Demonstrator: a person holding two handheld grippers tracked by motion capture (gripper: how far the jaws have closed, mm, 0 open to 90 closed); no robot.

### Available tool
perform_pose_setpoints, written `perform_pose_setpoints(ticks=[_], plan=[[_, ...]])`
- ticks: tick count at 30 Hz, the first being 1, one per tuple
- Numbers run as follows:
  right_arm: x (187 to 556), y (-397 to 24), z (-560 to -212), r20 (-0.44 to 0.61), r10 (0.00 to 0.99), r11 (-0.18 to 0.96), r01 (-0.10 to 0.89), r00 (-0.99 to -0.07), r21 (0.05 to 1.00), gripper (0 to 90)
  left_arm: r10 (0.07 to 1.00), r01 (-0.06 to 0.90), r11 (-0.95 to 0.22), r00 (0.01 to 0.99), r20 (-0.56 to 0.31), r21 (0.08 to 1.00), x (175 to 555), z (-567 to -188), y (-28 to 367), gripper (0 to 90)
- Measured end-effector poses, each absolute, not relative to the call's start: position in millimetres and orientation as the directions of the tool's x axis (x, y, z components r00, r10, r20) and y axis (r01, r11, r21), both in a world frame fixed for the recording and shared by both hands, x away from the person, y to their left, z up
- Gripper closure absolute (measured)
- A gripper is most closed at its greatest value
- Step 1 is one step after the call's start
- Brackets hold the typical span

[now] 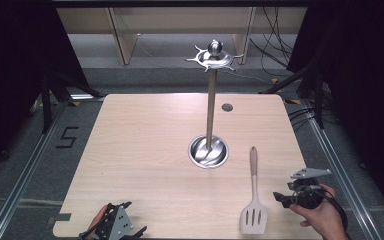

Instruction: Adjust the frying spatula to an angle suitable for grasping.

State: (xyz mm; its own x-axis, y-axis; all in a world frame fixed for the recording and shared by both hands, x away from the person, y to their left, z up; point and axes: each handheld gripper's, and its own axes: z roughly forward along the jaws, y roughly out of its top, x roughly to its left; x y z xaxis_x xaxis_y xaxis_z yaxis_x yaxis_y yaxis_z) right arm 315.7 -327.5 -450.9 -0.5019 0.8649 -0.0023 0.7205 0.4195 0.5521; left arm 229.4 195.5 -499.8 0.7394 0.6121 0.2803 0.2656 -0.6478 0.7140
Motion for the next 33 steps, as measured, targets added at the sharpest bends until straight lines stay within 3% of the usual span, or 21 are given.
perform_pose_setpoints(ticks=[1,10,12,17,33], plan=[[316,-322,-449,0.022,0.88,0.381,0.734,-0.474,0.563,35.5,0.611,0.264,-0.653,0.738,0.287,0.71,230,-499,196,15.7],[341,-289,-437,0.011,0.841,0.468,0.738,-0.541,0.487,35.2,0.607,0.264,-0.653,0.743,0.283,0.71,230,-499,197,15.7],[354,-282,-439,0.011,0.834,0.49,0.748,-0.552,0.448,36.4,0.578,0.249,-0.689,0.756,0.308,0.681,231,-497,199,15.7],[370,-273,-440,0.027,0.842,0.486,0.78,-0.538,0.394,41.6,0.61,0.261,-0.657,0.736,0.294,0.708,231,-500,198,15.7],[393,-249,-459,-0.005,0.82,0.553,0.788,-0.573,0.27,49.9,0.587,0.261,-0.683,0.752,0.3,0.683,231,-498,199,15.7]])
